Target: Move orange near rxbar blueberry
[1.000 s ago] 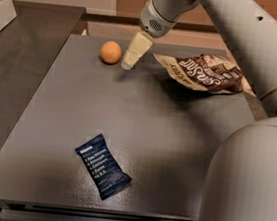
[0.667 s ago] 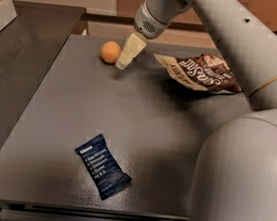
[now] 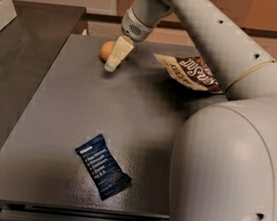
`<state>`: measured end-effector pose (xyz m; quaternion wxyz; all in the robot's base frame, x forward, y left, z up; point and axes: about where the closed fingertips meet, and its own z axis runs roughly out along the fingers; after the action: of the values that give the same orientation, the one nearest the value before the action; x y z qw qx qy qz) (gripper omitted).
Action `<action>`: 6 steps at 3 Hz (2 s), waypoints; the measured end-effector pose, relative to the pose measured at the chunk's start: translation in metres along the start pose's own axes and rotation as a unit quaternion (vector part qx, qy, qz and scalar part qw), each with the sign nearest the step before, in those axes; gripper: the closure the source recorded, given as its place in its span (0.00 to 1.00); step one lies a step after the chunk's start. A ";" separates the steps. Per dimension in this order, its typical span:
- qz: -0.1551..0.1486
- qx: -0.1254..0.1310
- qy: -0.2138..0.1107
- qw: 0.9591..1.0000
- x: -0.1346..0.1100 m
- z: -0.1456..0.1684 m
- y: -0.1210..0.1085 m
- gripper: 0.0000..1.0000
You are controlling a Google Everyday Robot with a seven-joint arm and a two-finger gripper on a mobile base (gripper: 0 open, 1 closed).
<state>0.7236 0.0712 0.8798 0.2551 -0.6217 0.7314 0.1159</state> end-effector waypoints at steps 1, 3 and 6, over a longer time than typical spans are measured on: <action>0.002 -0.008 0.006 1.000 -0.001 0.014 -0.003 0.00; 0.008 -0.014 0.010 1.000 0.003 0.029 -0.013 0.16; 0.014 -0.023 -0.011 1.000 -0.004 0.017 -0.016 0.86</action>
Offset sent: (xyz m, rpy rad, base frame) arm 0.0231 0.0061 -0.0208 -0.0163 0.0334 -0.0093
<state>0.7435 0.0794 0.8695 0.2466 -0.6160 0.7343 0.1429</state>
